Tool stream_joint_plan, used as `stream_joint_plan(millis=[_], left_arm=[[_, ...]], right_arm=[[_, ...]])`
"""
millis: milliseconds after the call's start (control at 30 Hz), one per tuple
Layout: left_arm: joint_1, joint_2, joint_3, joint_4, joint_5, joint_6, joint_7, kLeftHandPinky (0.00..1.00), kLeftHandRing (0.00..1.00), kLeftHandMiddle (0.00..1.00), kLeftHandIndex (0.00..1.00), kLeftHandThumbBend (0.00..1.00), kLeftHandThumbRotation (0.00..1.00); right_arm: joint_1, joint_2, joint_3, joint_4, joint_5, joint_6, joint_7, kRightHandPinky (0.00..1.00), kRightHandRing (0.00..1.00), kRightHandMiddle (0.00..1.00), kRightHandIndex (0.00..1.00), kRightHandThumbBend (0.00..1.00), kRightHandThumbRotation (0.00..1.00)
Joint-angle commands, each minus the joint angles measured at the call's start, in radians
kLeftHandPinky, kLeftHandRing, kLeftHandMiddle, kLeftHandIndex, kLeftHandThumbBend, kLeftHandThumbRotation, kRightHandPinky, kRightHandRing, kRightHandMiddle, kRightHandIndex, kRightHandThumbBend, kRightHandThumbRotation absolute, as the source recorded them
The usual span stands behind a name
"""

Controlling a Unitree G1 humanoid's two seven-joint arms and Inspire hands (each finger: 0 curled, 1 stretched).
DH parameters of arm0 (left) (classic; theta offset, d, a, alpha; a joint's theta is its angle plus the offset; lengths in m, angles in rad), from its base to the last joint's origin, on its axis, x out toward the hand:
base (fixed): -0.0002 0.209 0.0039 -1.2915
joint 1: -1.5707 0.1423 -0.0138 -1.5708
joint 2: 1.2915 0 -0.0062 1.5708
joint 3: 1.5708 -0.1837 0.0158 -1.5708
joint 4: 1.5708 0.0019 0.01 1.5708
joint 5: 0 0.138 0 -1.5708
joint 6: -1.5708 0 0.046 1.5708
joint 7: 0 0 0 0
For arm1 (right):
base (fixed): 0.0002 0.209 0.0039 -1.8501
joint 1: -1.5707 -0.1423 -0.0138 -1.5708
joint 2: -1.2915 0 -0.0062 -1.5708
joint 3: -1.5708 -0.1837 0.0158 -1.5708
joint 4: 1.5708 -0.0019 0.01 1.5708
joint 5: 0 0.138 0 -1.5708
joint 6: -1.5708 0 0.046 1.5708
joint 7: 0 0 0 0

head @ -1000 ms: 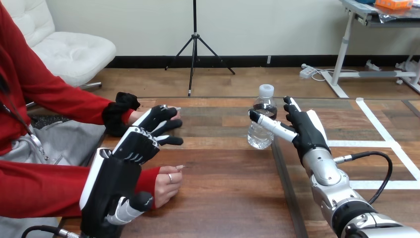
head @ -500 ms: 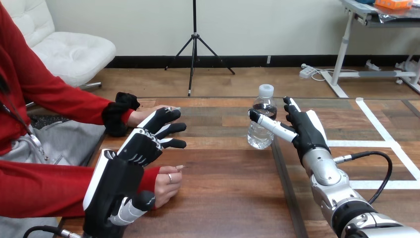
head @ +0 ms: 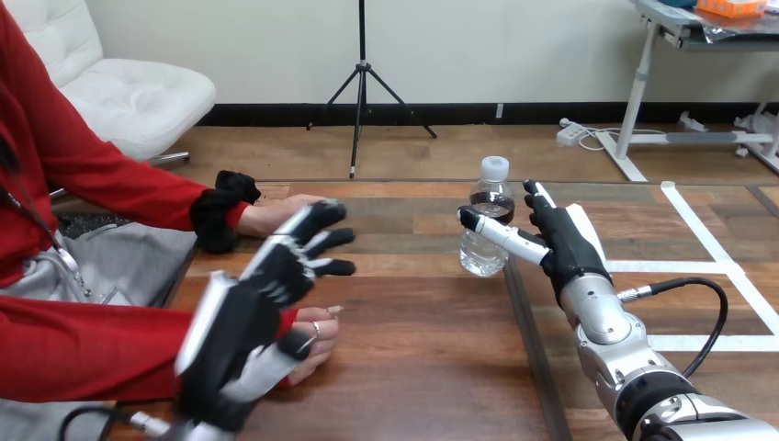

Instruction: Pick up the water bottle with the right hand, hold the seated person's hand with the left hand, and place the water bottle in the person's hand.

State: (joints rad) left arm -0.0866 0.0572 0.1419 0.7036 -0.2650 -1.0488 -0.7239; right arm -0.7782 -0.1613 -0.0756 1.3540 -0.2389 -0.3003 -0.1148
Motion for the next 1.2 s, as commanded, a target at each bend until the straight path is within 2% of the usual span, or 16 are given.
stream_joint_plan(millis=[0,67,200,267,600,833,933,1133,1167], left_arm=[[-0.145,-0.007,-0.051,-0.006,0.073,0.079,0.058,0.78,0.91,0.95,0.93,1.00,0.83],[-0.178,-0.018,-0.061,0.013,0.097,0.104,0.084,0.79,0.91,0.96,0.93,1.00,0.84],[-0.242,-0.036,-0.075,0.061,0.152,0.137,0.140,0.80,0.92,0.97,0.94,1.00,0.85],[-0.275,-0.047,-0.082,0.091,0.179,0.146,0.169,0.81,0.93,0.97,0.94,1.00,0.87],[-0.418,-0.084,-0.112,0.236,0.285,0.166,0.295,0.83,0.93,0.97,0.95,1.00,0.88],[-0.495,-0.095,-0.127,0.319,0.327,0.179,0.358,0.85,0.93,0.96,0.96,1.00,0.86],[-0.525,-0.099,-0.131,0.352,0.341,0.183,0.380,0.85,0.94,0.97,0.96,1.00,0.85],[-0.582,-0.104,-0.136,0.414,0.360,0.196,0.414,0.86,0.95,0.97,0.97,1.00,0.85],[-0.594,-0.105,-0.138,0.425,0.363,0.203,0.419,0.86,0.95,0.97,0.97,1.00,0.85]], right_arm=[[-0.083,-0.027,-0.005,-0.007,0.004,-0.024,-0.020,0.93,0.97,0.97,1.00,1.00,0.60],[-0.081,-0.028,-0.008,-0.007,0.007,-0.023,-0.019,0.93,0.97,0.97,1.00,1.00,0.62],[-0.077,-0.029,-0.014,-0.008,0.014,-0.029,-0.020,0.93,0.97,0.97,1.00,1.00,0.72],[-0.074,-0.028,-0.023,-0.010,0.024,-0.038,-0.017,0.94,0.97,0.98,1.00,1.00,0.78],[-0.063,-0.024,-0.048,-0.017,0.054,-0.077,-0.009,0.95,0.98,0.99,1.00,1.00,0.95],[-0.057,-0.024,-0.036,-0.021,0.041,-0.097,-0.062,0.94,0.97,0.99,1.00,1.00,0.99],[-0.052,-0.020,-0.058,-0.024,0.068,-0.124,-0.035,0.95,0.97,0.99,1.00,1.00,1.00],[-0.047,-0.020,-0.065,-0.025,0.087,-0.149,-0.024,0.97,0.99,1.00,1.00,1.00,1.00],[-0.047,-0.019,-0.076,-0.026,0.100,-0.154,-0.012,0.97,0.99,1.00,1.00,1.00,1.00]])
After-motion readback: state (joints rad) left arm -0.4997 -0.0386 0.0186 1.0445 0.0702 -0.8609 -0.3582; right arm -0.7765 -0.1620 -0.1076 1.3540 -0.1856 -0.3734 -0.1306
